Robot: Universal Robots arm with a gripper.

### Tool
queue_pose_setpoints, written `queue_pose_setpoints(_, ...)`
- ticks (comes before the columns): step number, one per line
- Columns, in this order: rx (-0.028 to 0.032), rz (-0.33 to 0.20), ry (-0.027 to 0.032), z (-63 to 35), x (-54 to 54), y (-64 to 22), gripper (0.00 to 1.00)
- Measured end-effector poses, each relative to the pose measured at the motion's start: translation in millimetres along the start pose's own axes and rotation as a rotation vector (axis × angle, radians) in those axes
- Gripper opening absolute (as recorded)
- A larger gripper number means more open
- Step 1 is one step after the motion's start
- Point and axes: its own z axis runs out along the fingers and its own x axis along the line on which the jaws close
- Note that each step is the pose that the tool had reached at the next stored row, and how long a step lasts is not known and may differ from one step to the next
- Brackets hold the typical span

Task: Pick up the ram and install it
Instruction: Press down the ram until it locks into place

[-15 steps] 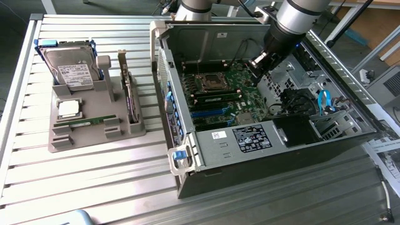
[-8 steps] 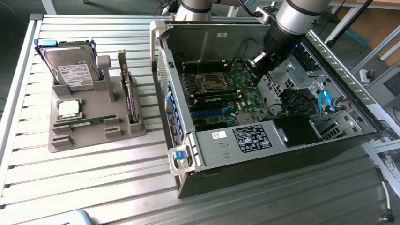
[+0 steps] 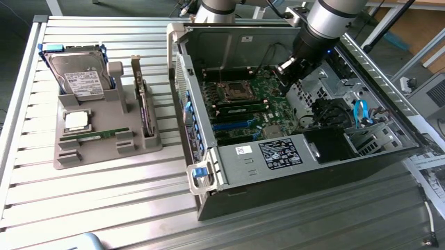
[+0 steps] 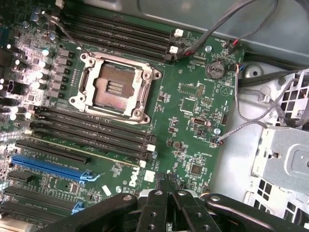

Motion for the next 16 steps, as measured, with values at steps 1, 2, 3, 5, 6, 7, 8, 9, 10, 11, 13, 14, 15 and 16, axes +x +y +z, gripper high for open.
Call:
queue_pose_setpoints(1, -0.0001, 0.006, -0.0001, 0.0, 0.0, 0.0, 0.11)
queue_pose_setpoints(2, -0.0002, 0.01, -0.0002, 0.0, 0.0, 0.0, 0.11)
queue_pose_setpoints(3, -0.0002, 0.016, -0.0003, 0.0, 0.0, 0.0, 0.11)
queue_pose_setpoints(5, -0.0004, 0.03, -0.0006, 0.0, 0.0, 0.0, 0.11)
queue_pose_setpoints(6, -0.0005, 0.038, -0.0009, 0.0, 0.0, 0.0, 0.11)
queue_pose_setpoints(7, -0.0007, 0.045, -0.001, 0.0, 0.0, 0.0, 0.11)
queue_pose_setpoints(8, -0.0008, 0.053, -0.0011, 0.0, 0.0, 0.0, 0.11)
queue_pose_setpoints(9, -0.0008, 0.059, -0.0013, 0.0, 0.0, 0.0, 0.11)
queue_pose_setpoints(10, -0.0009, 0.065, -0.0014, 0.0, 0.0, 0.0, 0.11)
queue_pose_setpoints(11, -0.001, 0.072, -0.0016, 0.0, 0.0, 0.0, 0.11)
queue_pose_setpoints(13, -0.0012, 0.086, -0.0018, 0.0, 0.0, 0.0, 0.11)
queue_pose_setpoints(14, -0.0013, 0.093, -0.002, 0.0, 0.0, 0.0, 0.11)
queue_pose_setpoints(15, -0.0014, 0.101, -0.0021, 0.0, 0.0, 0.0, 0.11)
queue_pose_setpoints(16, -0.0015, 0.107, -0.0023, 0.0, 0.1, 0.0, 0.11)
